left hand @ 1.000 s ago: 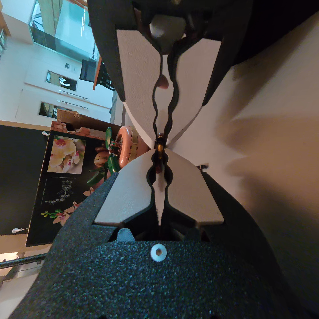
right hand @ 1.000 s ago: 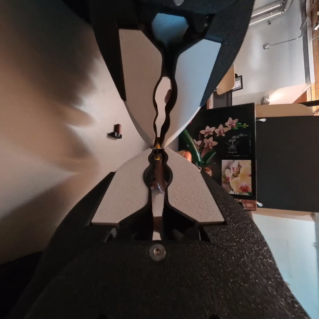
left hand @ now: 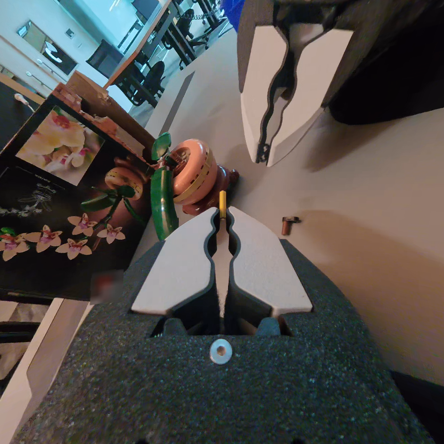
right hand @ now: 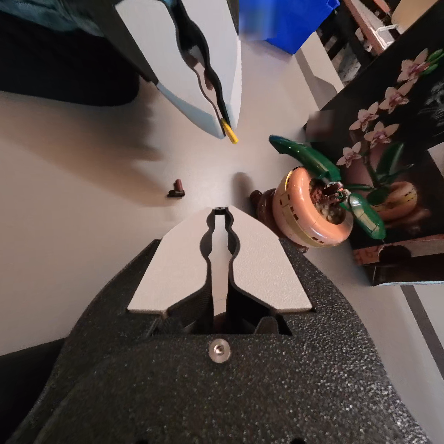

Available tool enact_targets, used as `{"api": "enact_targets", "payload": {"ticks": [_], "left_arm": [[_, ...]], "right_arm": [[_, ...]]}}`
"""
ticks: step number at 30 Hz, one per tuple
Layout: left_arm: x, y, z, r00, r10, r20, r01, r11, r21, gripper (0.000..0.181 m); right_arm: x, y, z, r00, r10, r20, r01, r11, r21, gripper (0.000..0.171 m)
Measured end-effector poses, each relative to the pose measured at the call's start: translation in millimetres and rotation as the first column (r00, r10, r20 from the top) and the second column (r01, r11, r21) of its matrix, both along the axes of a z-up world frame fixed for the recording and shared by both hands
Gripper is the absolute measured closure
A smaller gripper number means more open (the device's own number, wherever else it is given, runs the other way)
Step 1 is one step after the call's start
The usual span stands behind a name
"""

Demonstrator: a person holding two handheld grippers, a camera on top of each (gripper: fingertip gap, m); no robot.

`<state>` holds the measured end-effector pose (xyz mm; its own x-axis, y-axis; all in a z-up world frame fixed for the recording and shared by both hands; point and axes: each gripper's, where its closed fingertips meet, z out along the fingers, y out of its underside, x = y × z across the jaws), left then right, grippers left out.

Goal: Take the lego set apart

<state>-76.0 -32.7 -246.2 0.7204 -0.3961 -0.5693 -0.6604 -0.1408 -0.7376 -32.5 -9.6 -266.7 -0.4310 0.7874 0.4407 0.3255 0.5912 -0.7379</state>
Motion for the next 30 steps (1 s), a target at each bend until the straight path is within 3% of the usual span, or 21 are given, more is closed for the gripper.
{"api": "enact_targets", "payload": {"ticks": [4,9,14,19,23,30], "left_arm": [[3.4,0.6,-5.5,1.000,-0.014,0.009,0.014,1.000,-0.024,0.177],[4.8,0.5,-9.9,1.000,-0.021,0.002,0.021,0.999,-0.042,0.177],[5.8,0.4,-11.2,1.000,-0.026,-0.002,0.026,0.999,-0.043,0.177],[0.8,0.6,-11.5,0.998,-0.012,0.056,0.015,0.999,-0.047,0.177],[-0.3,-0.2,-3.7,0.990,-0.009,0.144,0.014,0.999,-0.033,0.177],[-1.7,-0.9,4.0,0.965,-0.005,0.263,0.019,0.999,-0.050,0.177]], "right_arm": [[-0.3,-0.2,-0.9,1.000,0.002,0.007,-0.002,1.000,0.008,0.164],[0.6,0.8,-22.5,0.995,-0.002,0.099,-0.011,0.991,0.136,0.164],[-2.9,11.6,-7.6,0.998,-0.055,0.024,0.052,0.994,0.097,0.164],[8.9,33.8,40.3,0.985,-0.159,-0.069,0.154,0.986,-0.068,0.164],[56.1,64.0,90.3,0.961,-0.273,-0.040,0.263,0.950,-0.169,0.164],[201.6,143.3,150.4,0.848,-0.525,0.072,0.526,0.821,-0.222,0.164]]}}
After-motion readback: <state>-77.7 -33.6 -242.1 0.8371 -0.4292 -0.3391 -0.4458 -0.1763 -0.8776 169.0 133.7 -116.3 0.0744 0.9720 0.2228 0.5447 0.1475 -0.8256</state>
